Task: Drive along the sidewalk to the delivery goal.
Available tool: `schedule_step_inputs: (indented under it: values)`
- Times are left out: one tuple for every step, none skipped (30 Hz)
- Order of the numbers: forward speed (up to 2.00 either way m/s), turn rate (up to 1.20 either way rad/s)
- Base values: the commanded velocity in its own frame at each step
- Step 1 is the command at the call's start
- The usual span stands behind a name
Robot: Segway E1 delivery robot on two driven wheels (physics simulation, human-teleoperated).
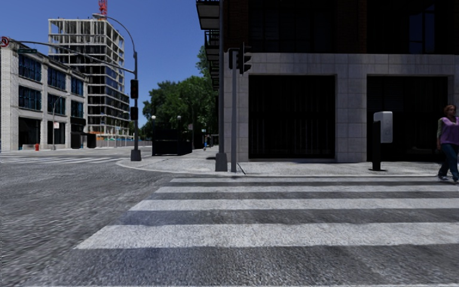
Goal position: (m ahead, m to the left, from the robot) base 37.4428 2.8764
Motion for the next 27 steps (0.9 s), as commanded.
schedule_step_inputs:
  values:
    - [2.0, -0.39]
    - [2.0, -0.39]
    - [2.0, -0.4]
    - [2.0, -0.4]
    - [2.0, -0.4]
    - [2.0, -0.4]
    - [2.0, -0.4]
    - [2.0, -0.4]
    - [2.0, -0.4]
    - [2.0, -0.4]
    - [2.0, -0.4]
    - [2.0, -0.4]
    - [2.0, -0.4]
    - [2.0, -0.4]
    - [2.0, -0.4]
    - [2.0, -0.4]
    - [2.0, -0.4]
    - [2.0, -0.4]
    - [2.0, -0.4]
    - [2.0, -0.4]
    - [2.0, -0.4]
    - [2.0, -0.4]
    - [2.0, -0.4]
    - [2.0, -0.4]
    - [2.0, -0.4]
    - [2.0, -0.4]
    - [2.0, -0.4]
